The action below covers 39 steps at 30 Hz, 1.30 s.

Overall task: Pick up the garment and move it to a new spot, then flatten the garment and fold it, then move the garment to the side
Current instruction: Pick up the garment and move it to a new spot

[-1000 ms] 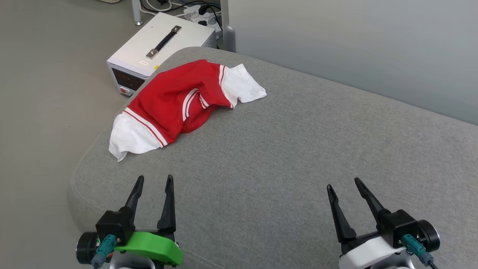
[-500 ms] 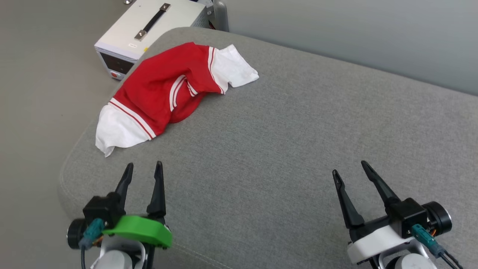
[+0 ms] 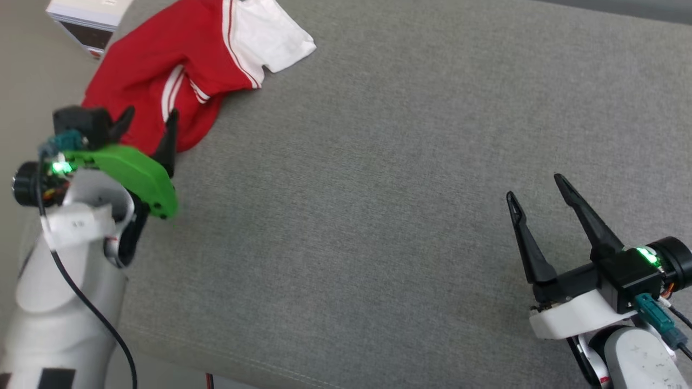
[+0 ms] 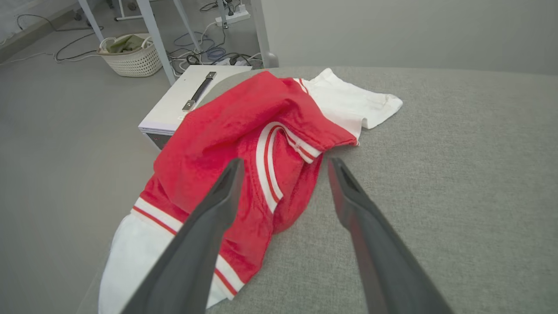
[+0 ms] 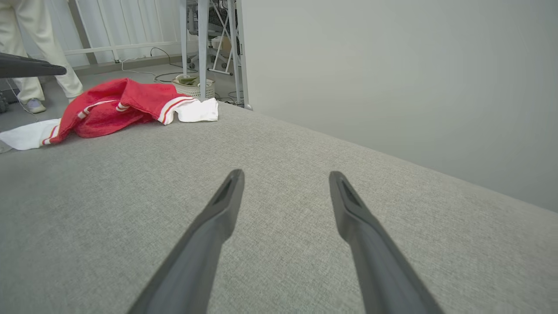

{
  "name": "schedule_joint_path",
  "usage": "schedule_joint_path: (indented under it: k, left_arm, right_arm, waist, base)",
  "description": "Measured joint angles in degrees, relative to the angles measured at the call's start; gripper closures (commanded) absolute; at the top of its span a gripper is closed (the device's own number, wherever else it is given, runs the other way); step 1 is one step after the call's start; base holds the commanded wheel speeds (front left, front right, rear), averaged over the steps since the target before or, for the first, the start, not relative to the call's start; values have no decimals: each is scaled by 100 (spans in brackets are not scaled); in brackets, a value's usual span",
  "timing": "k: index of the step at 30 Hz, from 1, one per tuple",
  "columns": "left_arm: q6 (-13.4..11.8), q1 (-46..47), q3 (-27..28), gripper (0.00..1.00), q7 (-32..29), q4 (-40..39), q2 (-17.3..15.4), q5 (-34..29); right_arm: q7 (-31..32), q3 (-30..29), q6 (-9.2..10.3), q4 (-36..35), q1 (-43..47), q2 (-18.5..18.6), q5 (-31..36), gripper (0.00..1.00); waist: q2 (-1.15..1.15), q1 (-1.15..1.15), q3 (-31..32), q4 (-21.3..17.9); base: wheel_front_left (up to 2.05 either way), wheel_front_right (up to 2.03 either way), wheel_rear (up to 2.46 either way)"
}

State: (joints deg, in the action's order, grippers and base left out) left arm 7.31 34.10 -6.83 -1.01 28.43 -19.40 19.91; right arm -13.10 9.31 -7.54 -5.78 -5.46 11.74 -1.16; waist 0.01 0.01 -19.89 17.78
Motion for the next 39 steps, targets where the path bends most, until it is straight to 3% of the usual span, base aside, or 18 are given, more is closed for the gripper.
schedule_joint_path:
  k: [6, 9, 19, 25, 26, 27, 32, 39]
  left_arm:
    - [1, 1039, -598, 0, -1241, 555, -878, 550]
    - [1, 1367, -878, 0, -1647, 744, -1132, 851]
    - [1, 1984, -1173, 0, -2323, 1413, -1454, 1740]
    - [1, 2313, -1194, 0, -2493, 1823, -1539, 1862]
    - [1, 2352, -1209, 65, -2537, 1858, -1544, 1912]
    - [-1, 2371, -1223, 100, -2573, 1864, -1549, 1990]
    - [-7, 2366, -1315, 100, -2351, 1939, -1546, 2202]
    - [-1, 2100, -1448, 100, -988, 2143, -1434, 2003]
  right_arm:
    - [79, 34, 0, -259, -216, 56, 4, 0]
    - [82, 48, 0, -291, -311, 56, 44, 0]
    - [71, 92, 0, -301, -430, 44, 154, 0]
    - [67, 110, 0, -374, -499, 53, 159, 0]
    - [68, 105, 0, -383, -502, 57, 160, 0]
    - [73, 104, 0, -390, -505, 57, 162, 0]
    - [76, 47, 0, -353, -505, 62, 194, 0]
    - [30, -69, 0, 14, -478, 0, 198, 0]
  waist:
    - [0, 0, -567, -291]
    - [0, 1, -830, -444]
    - [0, 0, -1493, -891]
    - [0, -1, -1709, -1033]
    - [0, -1, -1727, -1047]
    - [0, -1, -1737, -1057]
    - [0, -1, -1673, -1043]
    - [-1, 0, -1285, -1029]
  base:
    - [0, 0, 0]
    - [0, 0, 0]
    - [0, 0, 0]
    - [0, 0, 0]
    - [0, 0, 0]
    - [0, 0, 0]
    - [0, 0, 0]
    - [0, 0, 0]
